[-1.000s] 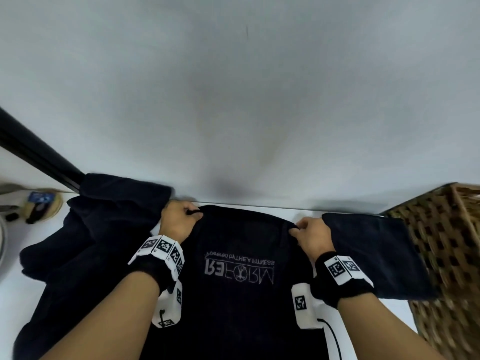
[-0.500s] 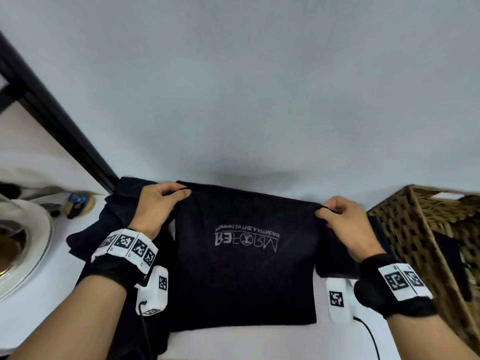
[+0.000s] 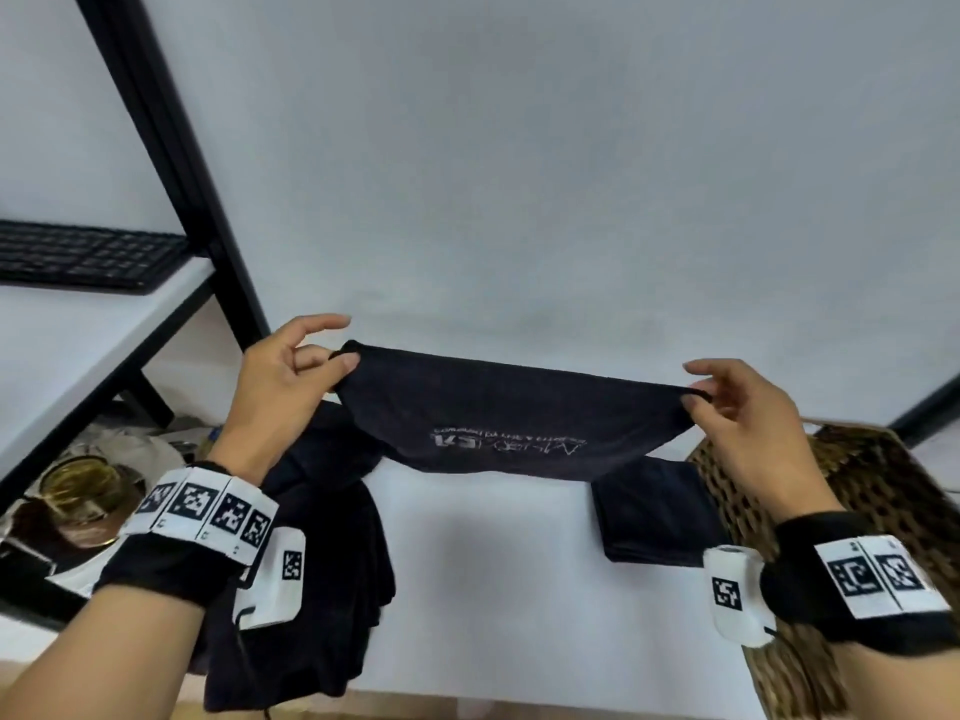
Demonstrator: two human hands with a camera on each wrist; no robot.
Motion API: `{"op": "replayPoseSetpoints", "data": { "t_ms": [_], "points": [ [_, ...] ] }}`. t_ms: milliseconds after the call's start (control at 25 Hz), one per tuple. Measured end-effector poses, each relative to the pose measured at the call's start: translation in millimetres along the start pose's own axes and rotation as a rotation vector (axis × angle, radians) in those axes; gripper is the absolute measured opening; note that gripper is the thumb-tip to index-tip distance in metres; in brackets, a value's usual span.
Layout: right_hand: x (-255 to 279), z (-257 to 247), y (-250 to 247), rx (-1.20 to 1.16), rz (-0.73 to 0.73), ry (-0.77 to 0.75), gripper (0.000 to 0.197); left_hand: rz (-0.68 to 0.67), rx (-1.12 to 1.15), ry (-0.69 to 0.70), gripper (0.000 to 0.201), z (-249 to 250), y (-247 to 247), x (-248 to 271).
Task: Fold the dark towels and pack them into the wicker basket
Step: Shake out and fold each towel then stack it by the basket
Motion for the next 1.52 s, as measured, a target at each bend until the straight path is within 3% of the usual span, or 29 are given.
{"op": "replayPoseSetpoints", "data": {
  "t_ms": [120,280,400,520,720,880,1000,1120,1240,1280,1400,1440,1520],
  "points": [
    [-4.9,-4.4,3.2,0.064,-0.017,-0.019,0.014,0.006,-0.135,-0.004,0.020,-7.5,-5.0,-5.1],
    [-15.7,25.3,36.9,-0.249,-0.071,0.211,0.012,-0.028,-0.240,-0.157,0.011,-40.5,10.2,-16.1],
    [-22.8,25.9,51.0,-0.364,-0.025,0.217,0.016,-0.018,0.033,-0.276,0.016,-51.7,21.1,-17.5],
    [-17.7,15.0,49.6,-0.556,0.026,0.182,0.019,-0.019,0.273,-0.284,0.019,-52.0,14.4,-11.4],
    [35.4,42.9,53.3,-0.628,-0.009,0.184,0.026,-0.125,0.337,-0.376,0.016,-83.7,11.7,33.4],
    [99.1,111.2,79.9,-0.485,-0.114,0.315,0.031,-0.285,0.201,-0.535,0.020,-152.9,31.0,80.6],
    [126.5,166.0,104.9,-0.321,-0.208,0.431,0.040,-0.301,-0.013,-0.680,0.017,-207.1,50.3,99.6],
    [112.1,196.0,128.4,0.022,-0.238,0.369,0.033,-0.204,-0.179,-0.727,0.011,-244.1,78.0,83.2],
    [74.3,209.1,149.2,0.355,-0.252,0.325,0.011,-0.135,-0.241,-0.695,0.010,-259.2,114.3,47.8],
    [63.2,212.2,157.1,0.475,-0.289,0.324,0.015,-0.147,-0.290,-0.659,0.010,-258.6,125.6,38.3],
    [40.5,219.7,194.5,0.640,-0.409,0.254,0.041,-0.306,-0.506,-0.450,0.024,-255.3,167.1,32.1],
    [36.0,219.3,211.6,0.592,-0.434,0.190,0.045,-0.441,-0.546,-0.371,0.022,-252.3,185.3,45.5],
    [32.3,225.5,244.2,0.541,-0.540,0.083,0.041,-0.845,-0.713,-0.233,0.031,-253.8,223.7,94.1]
  ]
}}
Point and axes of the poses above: each hand's wrist, its own x-axis away from the middle knuckle, its own y-axis out of the palm, z = x × y, the point moved 8 cm from there along -x, towards the middle knuckle, and after that the axes turned 8 degrees about -x, right-handed, at the moved point
